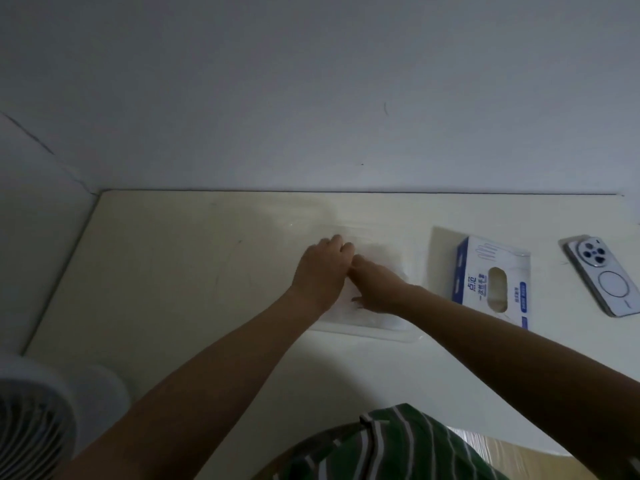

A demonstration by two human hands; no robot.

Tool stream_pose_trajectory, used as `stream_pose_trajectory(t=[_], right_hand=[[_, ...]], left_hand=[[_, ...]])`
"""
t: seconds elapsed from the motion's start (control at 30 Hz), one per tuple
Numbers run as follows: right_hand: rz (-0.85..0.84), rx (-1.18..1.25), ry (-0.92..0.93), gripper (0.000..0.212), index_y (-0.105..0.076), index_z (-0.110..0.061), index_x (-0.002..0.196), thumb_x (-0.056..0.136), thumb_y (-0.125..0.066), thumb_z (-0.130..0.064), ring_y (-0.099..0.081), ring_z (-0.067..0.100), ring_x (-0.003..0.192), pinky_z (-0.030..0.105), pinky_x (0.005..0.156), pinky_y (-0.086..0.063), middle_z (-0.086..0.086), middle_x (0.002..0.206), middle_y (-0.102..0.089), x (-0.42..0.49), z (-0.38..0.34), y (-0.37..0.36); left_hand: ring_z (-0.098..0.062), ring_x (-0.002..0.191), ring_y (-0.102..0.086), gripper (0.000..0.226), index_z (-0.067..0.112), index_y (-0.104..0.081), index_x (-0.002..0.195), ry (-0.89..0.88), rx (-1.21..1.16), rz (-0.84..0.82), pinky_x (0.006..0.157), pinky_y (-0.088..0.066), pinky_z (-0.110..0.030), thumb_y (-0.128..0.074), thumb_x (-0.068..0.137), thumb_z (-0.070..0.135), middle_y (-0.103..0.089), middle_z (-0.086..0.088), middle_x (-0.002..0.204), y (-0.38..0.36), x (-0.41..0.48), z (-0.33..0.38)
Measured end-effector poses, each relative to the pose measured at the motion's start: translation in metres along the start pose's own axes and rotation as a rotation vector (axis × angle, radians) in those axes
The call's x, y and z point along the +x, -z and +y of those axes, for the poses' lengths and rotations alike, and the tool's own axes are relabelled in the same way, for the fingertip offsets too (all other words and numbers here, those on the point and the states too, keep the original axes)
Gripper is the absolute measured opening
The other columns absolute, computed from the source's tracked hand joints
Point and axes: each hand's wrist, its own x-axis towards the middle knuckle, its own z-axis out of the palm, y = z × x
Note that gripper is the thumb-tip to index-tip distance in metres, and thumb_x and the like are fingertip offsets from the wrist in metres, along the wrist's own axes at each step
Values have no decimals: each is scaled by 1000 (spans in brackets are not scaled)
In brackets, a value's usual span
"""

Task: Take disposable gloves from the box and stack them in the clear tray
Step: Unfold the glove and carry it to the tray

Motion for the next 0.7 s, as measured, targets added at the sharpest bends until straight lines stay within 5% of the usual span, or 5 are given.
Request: stream_pose_trajectory(t=[0.1, 0.17, 0.33, 0.6, 0.7], right_hand=[[-41, -21, -37, 87, -24, -19, 152, 82, -76, -25, -51, 30, 119, 39, 97, -47, 14, 139, -37, 3, 5, -5], [-48, -33, -116, 93, -19, -20, 152, 80, -77, -25, -45, 32, 126, 39, 98, -46, 16, 146, -28, 4, 12, -5], [-134, -67, -210, 112, -9, -16, 152, 70, -84, -31, -27, 36, 139, 38, 107, -35, 21, 152, -13, 4, 18, -12], [-137, -46, -204, 114, -4, -7, 152, 71, -83, -21, -30, 35, 136, 35, 108, -32, 22, 150, -15, 8, 10, -22], [-209, -78, -179, 116, 1, -8, 153, 74, -82, -28, -21, 34, 141, 36, 112, -30, 20, 152, -14, 7, 10, -16]], left_hand=[[-35, 120, -45, 64, 8, -35, 132, 279, -156, -538, 90, -46, -39, -71, 82, 22, -34, -17, 134, -14, -2, -8], [-40, 128, -35, 91, 6, -21, 143, 302, -174, -678, 101, -41, -42, -77, 77, 33, -18, -22, 145, -21, -3, -15], [-44, 135, -20, 115, 9, -2, 151, 260, -102, -722, 109, -33, -43, -78, 72, 43, -4, -24, 149, -39, -2, -17], [-38, 140, -17, 103, 1, -3, 148, 223, 40, -675, 111, -34, -41, -71, 78, 36, -8, -21, 153, -53, -1, -13], [-41, 140, -15, 109, 8, 2, 151, 291, -36, -774, 111, -34, -44, -73, 78, 40, 2, -22, 154, -43, 3, -12]])
